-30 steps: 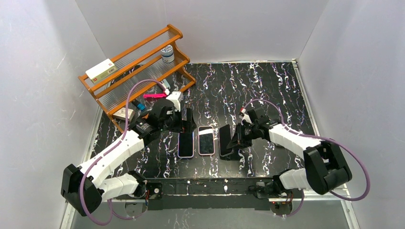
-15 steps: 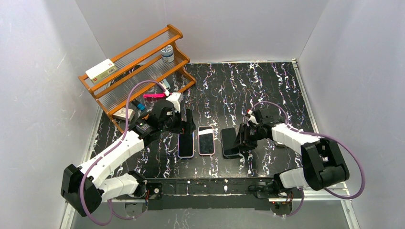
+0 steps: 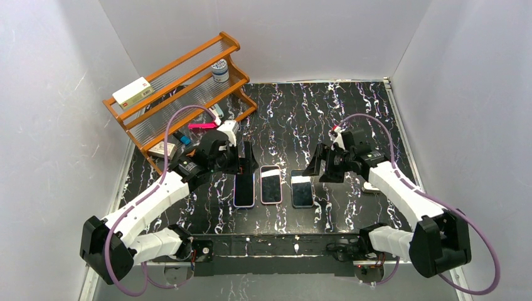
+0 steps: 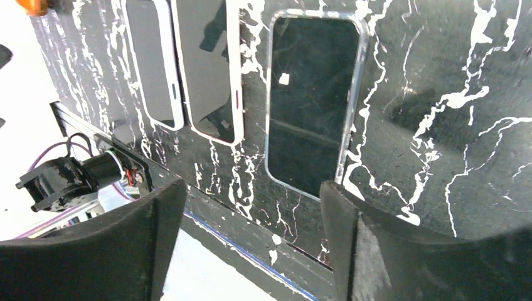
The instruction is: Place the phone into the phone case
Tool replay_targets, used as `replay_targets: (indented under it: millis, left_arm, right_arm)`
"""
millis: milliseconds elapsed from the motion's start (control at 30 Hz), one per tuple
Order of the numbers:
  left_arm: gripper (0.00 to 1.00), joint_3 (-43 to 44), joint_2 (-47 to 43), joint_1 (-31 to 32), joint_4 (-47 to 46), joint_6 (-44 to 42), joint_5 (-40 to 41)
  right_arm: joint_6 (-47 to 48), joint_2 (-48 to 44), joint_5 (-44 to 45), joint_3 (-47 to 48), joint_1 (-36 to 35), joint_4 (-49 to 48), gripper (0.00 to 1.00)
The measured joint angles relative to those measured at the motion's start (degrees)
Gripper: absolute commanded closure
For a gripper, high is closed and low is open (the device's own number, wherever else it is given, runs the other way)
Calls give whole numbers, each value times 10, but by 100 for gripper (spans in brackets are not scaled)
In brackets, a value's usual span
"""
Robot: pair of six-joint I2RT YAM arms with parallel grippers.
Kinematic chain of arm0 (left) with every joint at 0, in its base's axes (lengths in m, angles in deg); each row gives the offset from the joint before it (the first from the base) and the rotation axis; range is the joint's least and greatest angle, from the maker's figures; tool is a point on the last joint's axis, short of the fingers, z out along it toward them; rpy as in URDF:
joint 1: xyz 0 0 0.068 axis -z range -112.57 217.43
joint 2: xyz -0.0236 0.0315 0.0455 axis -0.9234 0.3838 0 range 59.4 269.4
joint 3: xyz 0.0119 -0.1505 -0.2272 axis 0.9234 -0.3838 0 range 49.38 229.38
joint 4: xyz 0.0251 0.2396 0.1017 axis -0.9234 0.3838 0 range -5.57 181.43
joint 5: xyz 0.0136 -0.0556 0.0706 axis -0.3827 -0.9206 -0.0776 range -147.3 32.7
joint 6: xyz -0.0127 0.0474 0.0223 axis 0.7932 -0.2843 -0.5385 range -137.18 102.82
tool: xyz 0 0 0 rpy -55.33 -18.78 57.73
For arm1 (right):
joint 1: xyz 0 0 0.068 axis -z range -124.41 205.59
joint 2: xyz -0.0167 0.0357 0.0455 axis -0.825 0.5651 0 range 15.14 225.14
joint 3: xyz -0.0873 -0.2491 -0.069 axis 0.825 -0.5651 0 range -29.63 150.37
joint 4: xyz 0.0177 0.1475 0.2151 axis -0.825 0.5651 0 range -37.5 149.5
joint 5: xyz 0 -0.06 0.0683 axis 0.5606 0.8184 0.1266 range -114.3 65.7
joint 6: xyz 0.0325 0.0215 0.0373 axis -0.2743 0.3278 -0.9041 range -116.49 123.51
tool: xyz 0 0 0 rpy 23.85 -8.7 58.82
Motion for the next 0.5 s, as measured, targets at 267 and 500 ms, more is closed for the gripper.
replay_targets:
  millis: [267, 500]
  left_arm:
    - [2, 37, -10, 0, -5, 23, -1]
    - [2, 67, -39, 0, -9, 33, -2]
  right_arm:
    - [-10, -40, 29, 100, 0, 37, 1]
    - [-12, -96, 68, 169, 0, 49, 1]
